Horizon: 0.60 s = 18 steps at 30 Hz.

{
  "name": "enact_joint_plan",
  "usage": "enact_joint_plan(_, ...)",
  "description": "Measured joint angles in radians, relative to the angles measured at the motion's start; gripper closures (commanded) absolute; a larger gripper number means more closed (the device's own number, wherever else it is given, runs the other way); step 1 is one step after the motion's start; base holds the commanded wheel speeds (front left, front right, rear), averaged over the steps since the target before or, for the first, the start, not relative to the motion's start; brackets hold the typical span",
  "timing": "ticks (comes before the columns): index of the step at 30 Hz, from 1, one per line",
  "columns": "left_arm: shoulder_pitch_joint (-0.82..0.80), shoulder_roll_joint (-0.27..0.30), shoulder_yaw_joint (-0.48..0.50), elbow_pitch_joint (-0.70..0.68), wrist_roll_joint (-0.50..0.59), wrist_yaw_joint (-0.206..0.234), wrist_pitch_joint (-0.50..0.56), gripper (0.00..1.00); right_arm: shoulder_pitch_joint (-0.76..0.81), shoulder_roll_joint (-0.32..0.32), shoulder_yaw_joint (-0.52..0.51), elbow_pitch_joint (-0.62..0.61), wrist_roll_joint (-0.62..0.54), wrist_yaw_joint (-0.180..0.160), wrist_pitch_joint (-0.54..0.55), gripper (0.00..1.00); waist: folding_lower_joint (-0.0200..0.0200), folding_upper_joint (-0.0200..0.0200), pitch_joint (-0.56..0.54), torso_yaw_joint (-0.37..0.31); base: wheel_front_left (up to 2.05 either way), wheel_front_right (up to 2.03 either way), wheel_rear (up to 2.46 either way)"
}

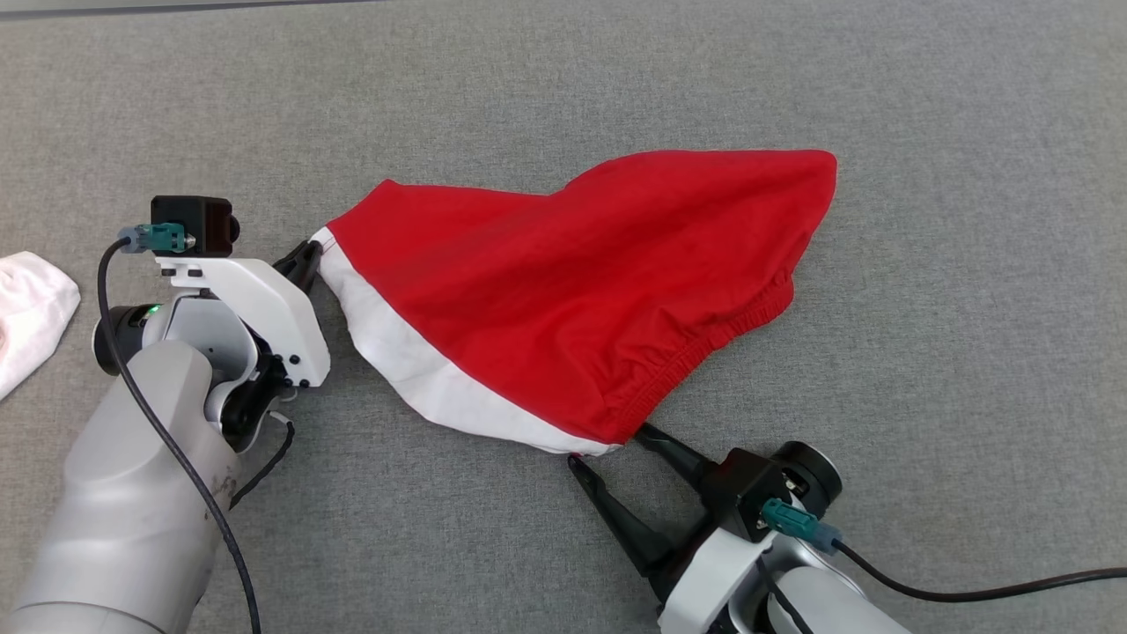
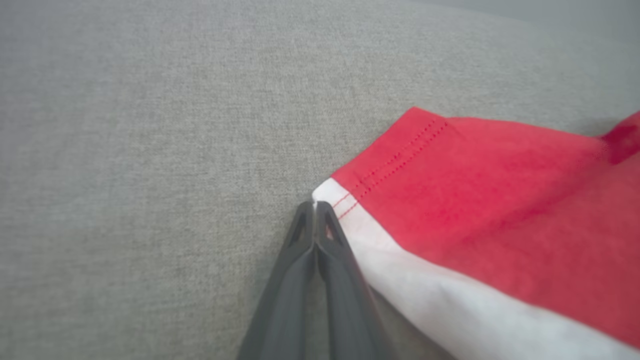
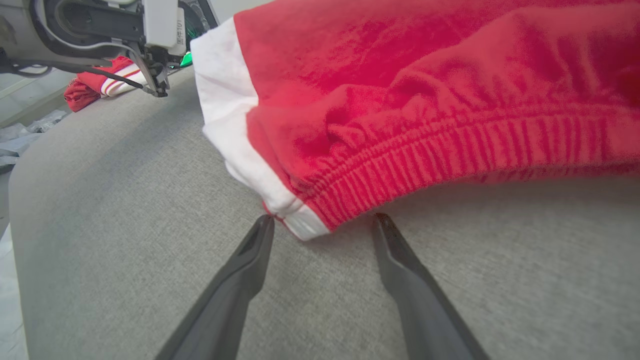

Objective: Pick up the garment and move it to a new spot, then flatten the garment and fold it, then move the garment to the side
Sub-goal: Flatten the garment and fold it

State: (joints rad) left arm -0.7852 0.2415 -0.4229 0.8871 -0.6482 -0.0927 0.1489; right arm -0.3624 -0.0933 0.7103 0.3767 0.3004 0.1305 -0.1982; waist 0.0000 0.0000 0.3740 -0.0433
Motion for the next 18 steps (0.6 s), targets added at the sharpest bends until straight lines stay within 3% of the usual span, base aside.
enact_joint_plan(1,-0.002,-0.003,-0.001,0.007,0.000,-0.002,-0.008,1.00,-0.007,0.002,0.009,0.005,0.003,0.000,-0.006,0.61,0.0000,0.0000,-0.001,0.003,0.00,0.00,0.00)
enact_joint_plan(2,-0.003,-0.006,-0.002,0.013,0.000,-0.003,-0.018,1.00,-0.012,0.004,0.015,0.005,0.009,0.000,-0.013,1.00,0.0000,0.0000,-0.002,0.005,0.00,0.00,0.00)
enact_joint_plan(8,-0.007,-0.007,-0.011,0.043,0.013,-0.004,-0.088,1.00,-0.002,-0.006,0.001,-0.038,0.044,0.000,-0.035,1.00,0.0000,0.0000,-0.018,0.009,0.00,0.00,0.00)
enact_joint_plan(14,-0.004,-0.002,0.016,0.010,0.005,0.002,-0.192,1.00,0.053,-0.029,-0.106,-0.184,0.060,0.000,-0.036,1.00,0.0000,0.0000,-0.056,0.001,0.00,0.00,0.00)
enact_joint_plan(18,0.022,0.014,0.042,-0.073,-0.001,0.034,-0.264,1.00,0.083,-0.035,-0.215,-0.298,0.044,0.000,-0.020,1.00,0.0000,0.0000,-0.099,-0.006,0.00,0.00,0.00)
